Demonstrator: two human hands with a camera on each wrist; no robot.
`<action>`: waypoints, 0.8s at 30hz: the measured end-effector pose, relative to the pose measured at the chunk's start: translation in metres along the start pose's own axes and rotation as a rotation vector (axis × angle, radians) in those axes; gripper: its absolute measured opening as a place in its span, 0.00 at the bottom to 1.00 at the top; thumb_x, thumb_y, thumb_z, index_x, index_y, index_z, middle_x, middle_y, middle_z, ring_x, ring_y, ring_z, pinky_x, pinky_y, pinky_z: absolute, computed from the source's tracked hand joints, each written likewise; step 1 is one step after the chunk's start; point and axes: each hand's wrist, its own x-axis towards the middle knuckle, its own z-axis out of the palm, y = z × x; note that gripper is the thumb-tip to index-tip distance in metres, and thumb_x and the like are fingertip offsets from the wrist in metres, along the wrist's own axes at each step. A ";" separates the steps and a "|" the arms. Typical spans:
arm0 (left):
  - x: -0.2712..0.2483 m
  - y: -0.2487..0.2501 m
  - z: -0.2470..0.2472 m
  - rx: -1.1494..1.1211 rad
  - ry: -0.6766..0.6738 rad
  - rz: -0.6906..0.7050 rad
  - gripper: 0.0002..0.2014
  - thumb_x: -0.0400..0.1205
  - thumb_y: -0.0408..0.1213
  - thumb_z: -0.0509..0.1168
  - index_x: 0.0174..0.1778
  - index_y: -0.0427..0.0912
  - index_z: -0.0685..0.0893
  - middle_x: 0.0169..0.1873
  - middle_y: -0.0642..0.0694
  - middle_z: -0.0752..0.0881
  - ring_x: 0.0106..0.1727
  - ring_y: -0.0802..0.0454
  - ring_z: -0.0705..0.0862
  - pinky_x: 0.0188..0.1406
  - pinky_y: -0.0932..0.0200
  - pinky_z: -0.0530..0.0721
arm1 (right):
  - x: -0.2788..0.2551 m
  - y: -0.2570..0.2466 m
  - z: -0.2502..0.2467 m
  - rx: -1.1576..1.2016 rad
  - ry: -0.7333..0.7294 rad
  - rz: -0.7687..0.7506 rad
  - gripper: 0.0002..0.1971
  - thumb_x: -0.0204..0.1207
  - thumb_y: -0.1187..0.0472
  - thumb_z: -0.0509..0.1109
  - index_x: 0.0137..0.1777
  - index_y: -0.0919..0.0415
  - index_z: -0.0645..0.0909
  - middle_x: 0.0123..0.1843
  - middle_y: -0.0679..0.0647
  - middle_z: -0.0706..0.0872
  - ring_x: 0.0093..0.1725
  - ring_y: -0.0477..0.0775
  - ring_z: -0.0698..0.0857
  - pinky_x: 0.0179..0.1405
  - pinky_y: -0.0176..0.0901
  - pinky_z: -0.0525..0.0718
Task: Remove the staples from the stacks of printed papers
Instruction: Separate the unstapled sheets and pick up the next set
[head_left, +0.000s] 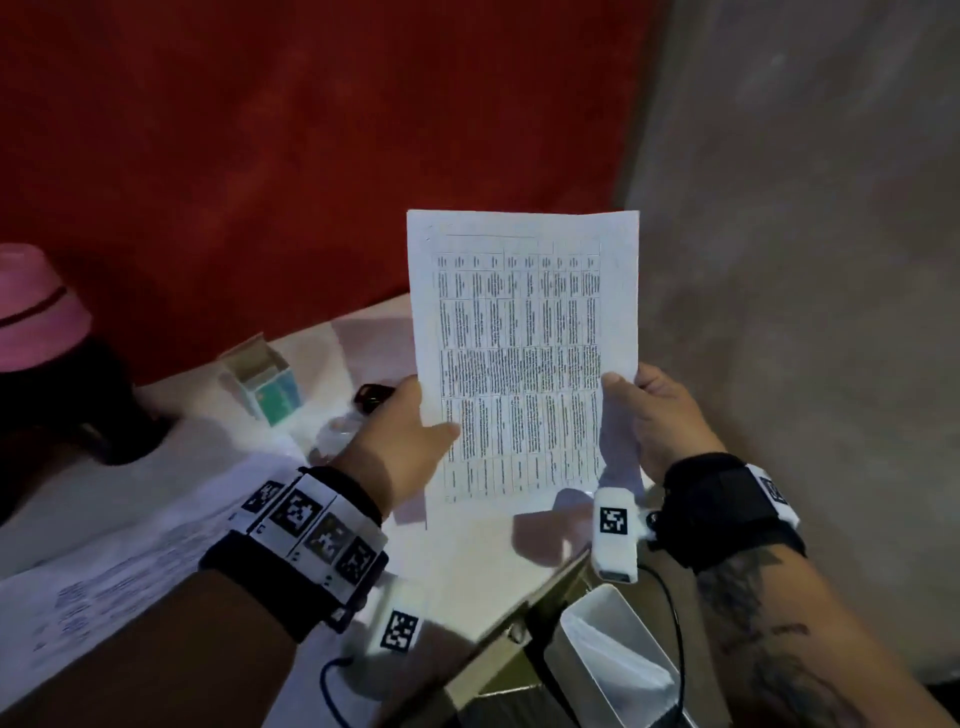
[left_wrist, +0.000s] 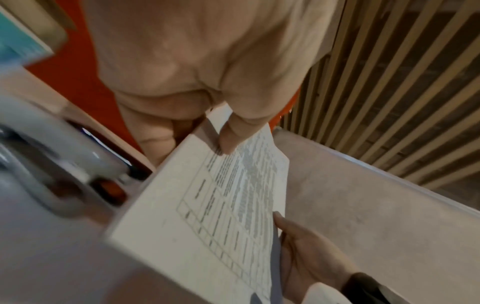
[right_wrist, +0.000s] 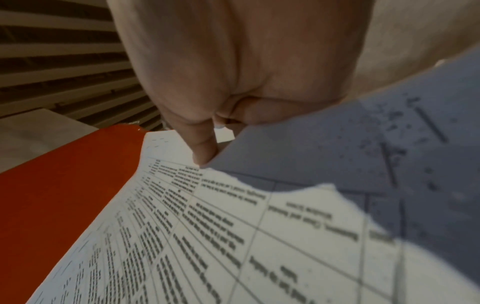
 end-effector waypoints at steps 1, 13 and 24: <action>0.002 0.008 0.014 -0.002 -0.029 0.022 0.16 0.83 0.37 0.65 0.66 0.50 0.73 0.56 0.49 0.86 0.55 0.48 0.86 0.61 0.43 0.84 | 0.004 0.005 -0.017 0.004 0.037 0.011 0.06 0.75 0.54 0.73 0.48 0.55 0.85 0.50 0.59 0.90 0.50 0.60 0.86 0.53 0.57 0.81; 0.012 0.074 0.218 0.243 -0.537 0.181 0.16 0.82 0.28 0.57 0.62 0.50 0.70 0.47 0.58 0.80 0.41 0.64 0.79 0.29 0.80 0.74 | 0.008 0.110 -0.217 -0.505 0.140 0.422 0.08 0.76 0.60 0.70 0.38 0.62 0.82 0.38 0.58 0.85 0.41 0.56 0.79 0.43 0.46 0.77; 0.044 -0.014 0.343 0.422 -0.679 -0.281 0.29 0.74 0.33 0.64 0.73 0.45 0.70 0.62 0.41 0.83 0.64 0.39 0.83 0.54 0.57 0.81 | -0.034 0.265 -0.283 -0.206 0.078 0.974 0.15 0.78 0.58 0.73 0.63 0.61 0.83 0.60 0.61 0.86 0.55 0.60 0.87 0.55 0.53 0.87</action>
